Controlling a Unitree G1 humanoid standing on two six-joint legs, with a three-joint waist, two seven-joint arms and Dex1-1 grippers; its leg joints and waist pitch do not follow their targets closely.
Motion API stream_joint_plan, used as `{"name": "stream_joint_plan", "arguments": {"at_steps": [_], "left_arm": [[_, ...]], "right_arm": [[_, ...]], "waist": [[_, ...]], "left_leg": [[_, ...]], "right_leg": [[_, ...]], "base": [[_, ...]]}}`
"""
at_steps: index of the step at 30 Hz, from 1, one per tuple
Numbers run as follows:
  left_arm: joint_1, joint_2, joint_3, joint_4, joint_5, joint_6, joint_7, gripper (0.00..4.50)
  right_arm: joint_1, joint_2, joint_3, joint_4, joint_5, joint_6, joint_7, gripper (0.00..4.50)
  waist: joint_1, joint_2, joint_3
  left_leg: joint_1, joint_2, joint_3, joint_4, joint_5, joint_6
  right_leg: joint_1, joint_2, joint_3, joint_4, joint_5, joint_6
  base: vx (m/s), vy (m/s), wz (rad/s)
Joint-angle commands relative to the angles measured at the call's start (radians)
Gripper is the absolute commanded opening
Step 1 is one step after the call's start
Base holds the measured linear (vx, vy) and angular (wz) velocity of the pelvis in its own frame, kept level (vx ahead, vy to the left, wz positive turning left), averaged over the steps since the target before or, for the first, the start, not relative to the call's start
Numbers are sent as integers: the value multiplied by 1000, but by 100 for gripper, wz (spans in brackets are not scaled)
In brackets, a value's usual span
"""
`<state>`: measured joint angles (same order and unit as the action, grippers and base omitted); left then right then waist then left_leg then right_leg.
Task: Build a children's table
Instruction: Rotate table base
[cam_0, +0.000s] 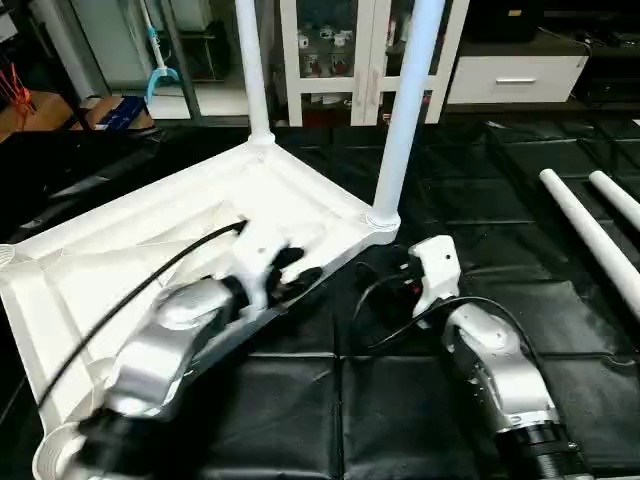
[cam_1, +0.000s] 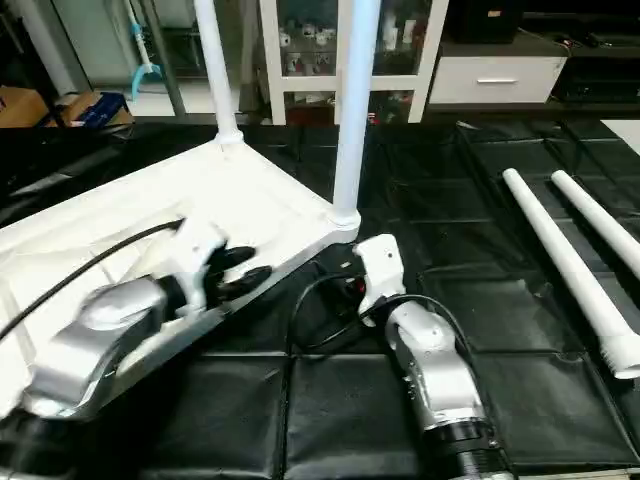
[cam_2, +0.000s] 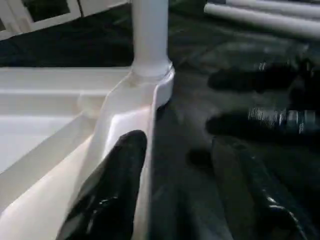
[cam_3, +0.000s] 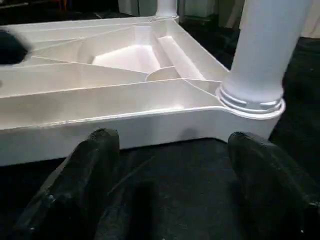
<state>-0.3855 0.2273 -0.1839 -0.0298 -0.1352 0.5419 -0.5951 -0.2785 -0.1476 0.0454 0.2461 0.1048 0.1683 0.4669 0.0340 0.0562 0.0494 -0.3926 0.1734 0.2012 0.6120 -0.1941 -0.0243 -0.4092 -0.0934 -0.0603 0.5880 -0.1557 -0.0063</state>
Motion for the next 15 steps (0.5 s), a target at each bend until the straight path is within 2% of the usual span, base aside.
{"name": "stream_joint_plan", "arguments": {"at_steps": [1, 2, 3, 4, 5, 6, 7, 8, 9, 12, 14, 15], "left_arm": [[-40, -7, -41, 85, 45, -2, 32, 264], [-49, -10, -48, 104, 56, -5, 40, 281], [-55, -12, -54, 117, 63, -8, 44, 285], [-70, -24, -62, 156, 73, -10, 53, 290], [-70, -24, -62, 156, 73, -10, 53, 297], [-94, -42, -75, 236, 99, -19, 79, 307], [-94, -43, -75, 239, 100, -19, 81, 317], [-111, -54, -74, 298, 124, -40, 115, 325], [-116, -56, -73, 314, 131, -49, 127, 329], [-123, -52, -67, 315, 129, -56, 132, 332], [-94, -49, 50, 210, 37, -73, 128, 332], [-87, -43, 67, 192, 27, -74, 127, 332]], "right_arm": [[-18, -24, -21, 10, 4, 2, 9, 377], [-20, -29, -23, 12, 4, 3, 11, 377], [-22, -33, -25, 13, 4, 3, 12, 377], [-29, -45, -34, 17, 4, 4, 12, 377], [-29, -45, -34, 17, 4, 4, 12, 377], [-45, -71, -56, 27, 8, 5, 11, 377], [-46, -72, -57, 27, 8, 5, 11, 377], [-57, -90, -72, 35, 11, 2, 8, 377], [-59, -95, -75, 36, 12, 1, 7, 377], [-58, -103, -77, 30, 15, 4, 7, 377], [-41, -110, -78, 8, 19, 11, 10, 377], [-37, -110, -78, 5, 19, 12, 10, 377]], "waist": [[-3, -9, -63], [-6, -5, -62], [-7, -8, -64], [-11, -7, -65], [-10, -7, -66], [-10, 10, -69], [-15, 3, -67], [-13, 4, -72], [-15, 2, -71], [-16, 3, -76], [-17, 7, -77], [-18, 6, -77]], "left_leg": [[23, 48, -29, -88, -245, 5], [23, 46, -31, -88, -257, 2], [27, 46, -30, -86, -264, 1], [20, 45, -32, -87, -251, 4], [20, 45, -32, -86, -246, 6], [23, 45, -34, -84, -233, 9], [25, 43, -29, -82, -239, 14], [28, 42, -30, -79, -236, 17], [24, 42, -29, -77, -225, 28], [21, 44, -30, -73, -179, 56], [19, 46, -30, -72, -159, 68], [18, 47, -30, -71, -154, 75]], "right_leg": [[39, -48, 39, -71, -298, -159], [39, -45, 36, -72, -311, -147], [38, -45, 37, -74, -309, -145], [45, -46, 37, -72, -295, -149], [46, -47, 36, -71, -287, -152], [45, -48, 36, -67, -261, -163], [39, -41, 34, -75, -261, -164], [44, -43, 34, -70, -239, -177], [48, -45, 34, -70, -229, -181], [51, -46, 32, -65, -181, -201], [53, -47, 29, -60, -151, -223], [54, -47, 28, -58, -135, -238]], "base": [[0, 0, 0], [0, 0, 0], [0, 0, 0], [0, 0, 0], [0, 0, 0], [0, 0, 0], [0, 0, 0], [0, 0, 0], [0, 0, 0], [0, 0, 0], [0, 0, 0], [0, 0, 0]]}}
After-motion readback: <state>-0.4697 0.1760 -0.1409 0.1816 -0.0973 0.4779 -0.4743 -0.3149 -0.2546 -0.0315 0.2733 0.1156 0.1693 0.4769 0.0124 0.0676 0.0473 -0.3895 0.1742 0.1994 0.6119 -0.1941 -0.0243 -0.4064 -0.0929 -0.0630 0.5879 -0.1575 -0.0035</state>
